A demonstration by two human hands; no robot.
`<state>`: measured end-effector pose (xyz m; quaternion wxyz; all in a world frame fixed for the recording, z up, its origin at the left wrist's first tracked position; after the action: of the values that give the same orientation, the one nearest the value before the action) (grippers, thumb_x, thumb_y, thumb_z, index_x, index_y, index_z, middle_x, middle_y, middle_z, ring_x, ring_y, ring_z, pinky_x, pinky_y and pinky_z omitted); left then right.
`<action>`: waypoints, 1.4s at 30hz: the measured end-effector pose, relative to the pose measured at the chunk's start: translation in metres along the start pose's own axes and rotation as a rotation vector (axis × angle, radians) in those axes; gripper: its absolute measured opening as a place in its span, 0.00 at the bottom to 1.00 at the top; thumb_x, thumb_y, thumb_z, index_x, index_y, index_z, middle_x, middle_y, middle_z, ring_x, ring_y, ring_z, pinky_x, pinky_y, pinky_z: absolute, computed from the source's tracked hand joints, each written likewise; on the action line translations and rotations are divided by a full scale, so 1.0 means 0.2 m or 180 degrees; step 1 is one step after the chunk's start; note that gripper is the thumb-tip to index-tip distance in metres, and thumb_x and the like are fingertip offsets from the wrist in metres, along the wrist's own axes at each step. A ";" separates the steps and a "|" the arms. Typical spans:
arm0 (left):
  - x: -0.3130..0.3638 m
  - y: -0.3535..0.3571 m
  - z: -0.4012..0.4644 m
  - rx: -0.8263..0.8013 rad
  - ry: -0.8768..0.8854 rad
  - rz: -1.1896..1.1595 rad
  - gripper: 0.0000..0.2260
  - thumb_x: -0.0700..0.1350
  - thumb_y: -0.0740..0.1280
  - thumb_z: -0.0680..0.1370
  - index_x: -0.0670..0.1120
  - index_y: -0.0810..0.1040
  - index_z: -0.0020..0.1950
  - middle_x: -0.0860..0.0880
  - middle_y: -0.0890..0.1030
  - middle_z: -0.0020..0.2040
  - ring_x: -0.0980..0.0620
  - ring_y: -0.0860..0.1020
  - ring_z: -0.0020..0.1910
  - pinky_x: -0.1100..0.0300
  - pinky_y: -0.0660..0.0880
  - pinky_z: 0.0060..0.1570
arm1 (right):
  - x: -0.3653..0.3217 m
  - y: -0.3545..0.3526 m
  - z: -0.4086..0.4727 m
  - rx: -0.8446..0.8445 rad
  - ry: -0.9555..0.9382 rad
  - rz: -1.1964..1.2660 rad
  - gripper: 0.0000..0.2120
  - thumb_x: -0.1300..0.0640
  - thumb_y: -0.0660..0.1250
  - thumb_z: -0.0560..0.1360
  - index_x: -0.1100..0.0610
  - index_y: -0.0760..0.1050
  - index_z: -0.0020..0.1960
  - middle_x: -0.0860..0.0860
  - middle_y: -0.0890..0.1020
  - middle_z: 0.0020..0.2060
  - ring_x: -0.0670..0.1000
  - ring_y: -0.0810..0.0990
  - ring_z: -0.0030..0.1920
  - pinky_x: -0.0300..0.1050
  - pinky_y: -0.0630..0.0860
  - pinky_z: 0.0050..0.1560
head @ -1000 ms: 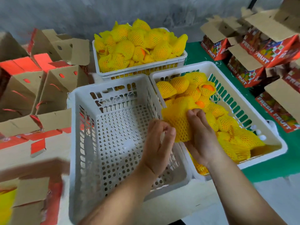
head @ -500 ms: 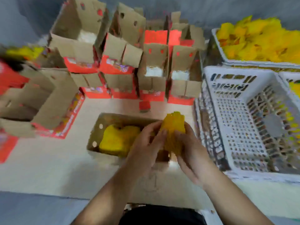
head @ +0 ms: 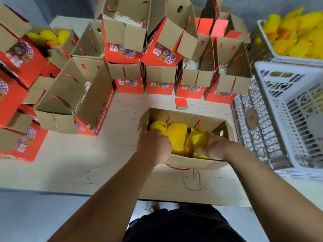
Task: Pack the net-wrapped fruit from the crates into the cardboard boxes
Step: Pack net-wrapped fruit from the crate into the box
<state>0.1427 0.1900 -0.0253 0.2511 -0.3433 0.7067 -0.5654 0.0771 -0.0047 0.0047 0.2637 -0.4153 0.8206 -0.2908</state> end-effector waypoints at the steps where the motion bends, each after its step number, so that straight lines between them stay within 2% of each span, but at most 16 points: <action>1: -0.01 0.02 0.01 -0.0177 -0.0001 -0.0020 0.16 0.52 0.56 0.84 0.53 0.81 0.61 0.50 0.77 0.63 0.44 0.72 0.66 0.48 0.62 0.70 | -0.01 -0.03 -0.02 -0.0054 0.0007 -0.0180 0.12 0.46 0.68 0.78 0.47 0.68 0.54 0.46 0.77 0.44 0.47 0.76 0.43 0.39 0.72 0.39; 3: -0.03 0.05 0.05 -0.0650 -0.0099 -0.0126 0.18 0.55 0.53 0.84 0.55 0.79 0.66 0.48 0.72 0.68 0.42 0.68 0.69 0.44 0.58 0.72 | -0.04 -0.05 -0.02 -0.0053 0.0037 -0.0295 0.07 0.52 0.64 0.82 0.50 0.67 0.49 0.45 0.71 0.40 0.44 0.73 0.40 0.37 0.68 0.38; 4: -0.03 0.05 0.07 -0.0849 -0.0133 -0.0172 0.19 0.55 0.51 0.84 0.55 0.78 0.67 0.47 0.70 0.70 0.41 0.66 0.70 0.43 0.56 0.72 | -0.06 -0.03 -0.02 -0.0139 0.0056 -0.0294 0.02 0.53 0.61 0.84 0.51 0.70 0.55 0.48 0.73 0.45 0.48 0.76 0.45 0.39 0.70 0.44; 7: -0.01 0.05 0.11 -0.1068 -0.0045 -0.0216 0.21 0.56 0.51 0.83 0.54 0.77 0.69 0.47 0.68 0.71 0.40 0.63 0.72 0.41 0.56 0.70 | -0.07 0.06 0.04 -0.0312 0.0277 -0.0536 0.29 0.49 0.64 0.83 0.61 0.58 0.77 0.58 0.75 0.65 0.59 0.75 0.65 0.49 0.72 0.58; 11: 0.01 0.06 0.13 -0.1335 0.0087 -0.0601 0.21 0.55 0.50 0.81 0.55 0.77 0.66 0.47 0.70 0.66 0.40 0.61 0.69 0.42 0.60 0.66 | -0.09 0.07 0.09 -0.0444 0.0380 -0.0228 0.25 0.54 0.69 0.80 0.64 0.69 0.73 0.61 0.70 0.74 0.62 0.68 0.74 0.56 0.64 0.75; 13: 0.00 0.07 0.13 -0.1219 0.0038 -0.0830 0.20 0.55 0.51 0.80 0.56 0.79 0.63 0.49 0.71 0.63 0.41 0.62 0.67 0.44 0.61 0.64 | -0.12 0.06 0.06 -0.0387 0.0340 -0.0201 0.27 0.54 0.66 0.82 0.64 0.64 0.76 0.61 0.66 0.76 0.63 0.63 0.76 0.54 0.62 0.73; 15: -0.01 0.07 0.11 -0.0720 0.0058 -0.0898 0.18 0.55 0.52 0.80 0.55 0.80 0.57 0.51 0.76 0.59 0.44 0.66 0.64 0.46 0.64 0.60 | -0.11 0.04 0.05 0.0120 0.0484 -0.0529 0.30 0.47 0.64 0.81 0.54 0.57 0.77 0.58 0.66 0.74 0.64 0.63 0.75 0.58 0.66 0.69; 17: -0.01 0.06 0.08 -0.0399 0.0068 -0.0827 0.18 0.55 0.52 0.81 0.52 0.80 0.51 0.50 0.80 0.53 0.46 0.71 0.57 0.50 0.66 0.53 | -0.11 0.06 0.03 0.0369 0.0520 -0.0536 0.21 0.50 0.61 0.79 0.55 0.62 0.69 0.58 0.70 0.67 0.62 0.69 0.69 0.56 0.72 0.62; 19: 0.02 0.07 0.09 -0.0692 0.0159 -0.0749 0.21 0.57 0.49 0.80 0.49 0.78 0.47 0.48 0.80 0.51 0.45 0.71 0.56 0.51 0.64 0.51 | -0.12 0.12 0.06 -0.0026 0.0302 -0.0486 0.07 0.60 0.60 0.80 0.59 0.72 0.56 0.59 0.78 0.58 0.59 0.78 0.57 0.47 0.73 0.49; 22: 0.05 0.09 0.13 -0.1639 0.0650 -0.0134 0.27 0.56 0.42 0.73 0.51 0.77 0.58 0.46 0.77 0.63 0.40 0.65 0.65 0.45 0.60 0.58 | -0.15 0.15 0.05 -0.0300 0.0074 -0.0487 0.06 0.63 0.61 0.80 0.59 0.76 0.53 0.54 0.78 0.43 0.56 0.77 0.49 0.42 0.69 0.42; 25: 0.06 0.07 0.15 -0.1802 0.0913 0.0152 0.14 0.47 0.51 0.82 0.51 0.73 0.62 0.46 0.73 0.64 0.36 0.64 0.65 0.46 0.61 0.57 | -0.16 0.11 0.04 -0.0373 -0.0119 -0.0345 0.08 0.59 0.60 0.81 0.57 0.75 0.46 0.53 0.75 0.39 0.52 0.74 0.42 0.42 0.66 0.33; 28: 0.05 0.05 0.14 -0.1516 0.0846 -0.0358 0.13 0.47 0.52 0.86 0.50 0.76 0.61 0.48 0.77 0.60 0.42 0.69 0.62 0.53 0.61 0.59 | -0.11 0.10 0.00 -0.0139 -0.0501 0.0229 0.07 0.55 0.61 0.80 0.55 0.76 0.48 0.50 0.77 0.37 0.52 0.75 0.40 0.42 0.66 0.34; 30: 0.11 -0.01 0.13 -0.1080 0.0590 -0.1129 0.12 0.48 0.57 0.85 0.50 0.80 0.55 0.50 0.81 0.51 0.49 0.75 0.52 0.60 0.66 0.50 | -0.04 0.11 -0.05 0.0265 -0.0848 0.0849 0.06 0.55 0.61 0.80 0.53 0.77 0.52 0.48 0.78 0.37 0.53 0.77 0.41 0.44 0.71 0.39; 33: 0.34 -0.15 0.15 -0.0293 0.0579 -0.1726 0.08 0.47 0.62 0.82 0.47 0.77 0.47 0.49 0.78 0.39 0.48 0.77 0.41 0.54 0.70 0.39 | 0.12 0.05 -0.14 0.0985 -0.1209 0.1625 0.04 0.57 0.62 0.80 0.51 0.76 0.50 0.52 0.81 0.39 0.53 0.79 0.39 0.52 0.76 0.42; 37: 0.74 -0.29 0.29 0.0031 0.0779 -0.2546 0.05 0.47 0.62 0.83 0.54 0.76 0.50 0.56 0.80 0.44 0.59 0.78 0.44 0.61 0.73 0.46 | 0.47 -0.16 -0.21 0.1938 -0.1262 0.1975 0.04 0.60 0.64 0.77 0.52 0.76 0.48 0.50 0.81 0.38 0.49 0.79 0.39 0.48 0.76 0.43; 42: 1.37 -0.36 0.52 0.0113 0.0913 -0.2967 0.13 0.54 0.58 0.76 0.57 0.77 0.57 0.55 0.83 0.51 0.57 0.80 0.50 0.53 0.77 0.53 | 1.08 -0.33 -0.27 0.2482 -0.1067 0.2445 0.08 0.63 0.65 0.78 0.51 0.75 0.45 0.45 0.79 0.35 0.44 0.75 0.35 0.42 0.72 0.38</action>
<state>0.0590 -0.0953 0.0286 -0.1229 -0.5376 0.4955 -0.6711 -0.0360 -0.2041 0.0463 0.6107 0.0003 0.6917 -0.3855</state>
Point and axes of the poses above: each hand's wrist, its own z-axis towards the middle knuckle, its own y-axis out of the palm, x = y × z, the point moved 3 cm from there along z, towards the middle knuckle
